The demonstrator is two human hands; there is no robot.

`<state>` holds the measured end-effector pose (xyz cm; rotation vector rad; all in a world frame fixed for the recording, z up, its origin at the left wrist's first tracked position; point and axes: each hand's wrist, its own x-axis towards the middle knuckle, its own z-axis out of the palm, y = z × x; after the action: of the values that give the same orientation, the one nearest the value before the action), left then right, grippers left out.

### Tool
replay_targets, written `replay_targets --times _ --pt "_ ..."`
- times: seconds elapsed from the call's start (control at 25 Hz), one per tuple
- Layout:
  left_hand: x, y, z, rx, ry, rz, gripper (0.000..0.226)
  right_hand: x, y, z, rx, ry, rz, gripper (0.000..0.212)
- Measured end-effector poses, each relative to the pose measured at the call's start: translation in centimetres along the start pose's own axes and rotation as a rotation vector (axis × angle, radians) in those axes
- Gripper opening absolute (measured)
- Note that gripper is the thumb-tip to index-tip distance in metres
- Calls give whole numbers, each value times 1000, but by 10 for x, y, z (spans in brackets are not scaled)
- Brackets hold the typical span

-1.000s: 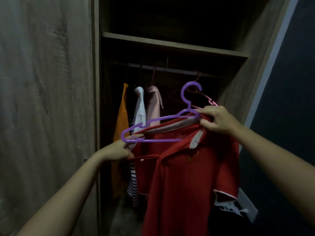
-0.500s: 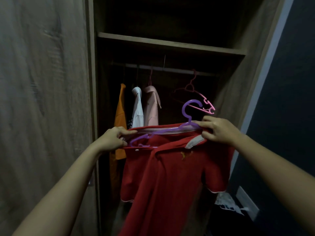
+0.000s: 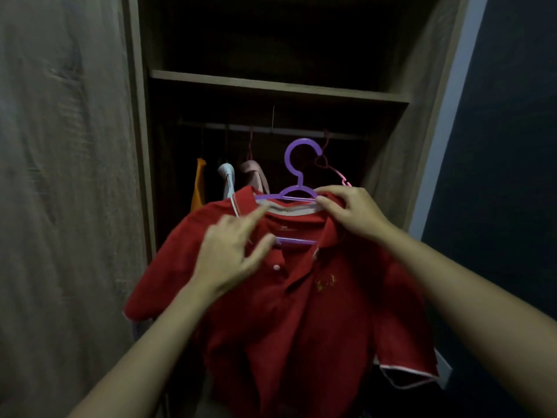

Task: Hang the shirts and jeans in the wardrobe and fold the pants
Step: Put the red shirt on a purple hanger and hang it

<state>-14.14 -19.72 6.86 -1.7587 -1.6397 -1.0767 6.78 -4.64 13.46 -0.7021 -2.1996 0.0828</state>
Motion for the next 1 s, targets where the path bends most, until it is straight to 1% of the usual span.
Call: replay_targets --times 0.04,0.08,0.12,0.2,0.24,0.28,0.32,0.36,0.4,0.44,0.52,0.6,0.64,0.68,0.76,0.8,0.84,0.92,0.96,1.0 --pt "5 -12 -6 57 88 -46 62 -1 1 -6 24 12 -4 30" --pt "11 -24 -13 97 110 -106 65 -2 2 -10 48 21 3 33" --pt "18 -32 -18 96 54 -143 67 -3 2 -12 71 27 15 36" --pt "26 -40 -19 57 -115 -121 66 -4 -2 -11 66 20 24 37" --pt "26 -40 -18 30 -136 -100 62 -4 -7 -11 30 22 15 35" --pt "26 -42 -19 -8 -113 -93 60 -4 -10 -12 -31 44 10 35" --pt "27 -46 -22 -41 -67 -102 58 -6 -12 -16 -101 87 10 40" --pt "30 -50 -26 -73 -19 -117 57 -8 -9 -20 -158 121 16 50" --pt "34 -56 -33 -115 9 -140 56 -10 -2 -25 -197 120 43 58" --pt "38 -62 -40 -173 21 -166 54 -14 8 -28 -222 86 86 63" --pt "43 -75 -54 -263 32 -207 48 -26 31 -28 -257 -15 152 66" --pt "40 -84 -64 -278 29 -202 29 -39 49 -27 -235 -54 173 63" --pt "37 -86 -68 -292 7 -186 24 -44 54 -26 -242 -78 198 60" --pt "35 -87 -71 -298 -25 -170 25 -48 60 -25 -259 -112 227 59" --pt "31 -83 -71 -293 -86 -165 30 -57 67 -21 -317 -184 279 70" --pt "30 -83 -69 -300 -89 -169 30 -59 66 -18 -346 -182 283 75" --pt "28 -83 -67 -314 -84 -175 27 -58 65 -13 -322 -126 267 74" --pt "26 -83 -62 -343 -61 -183 20 -50 46 -6 -197 58 188 58" --pt "25 -86 -59 -342 -54 -183 21 -43 28 -4 -142 82 119 54" --pt "26 -86 -58 -343 -50 -184 23 -35 15 -3 -116 46 47 51"
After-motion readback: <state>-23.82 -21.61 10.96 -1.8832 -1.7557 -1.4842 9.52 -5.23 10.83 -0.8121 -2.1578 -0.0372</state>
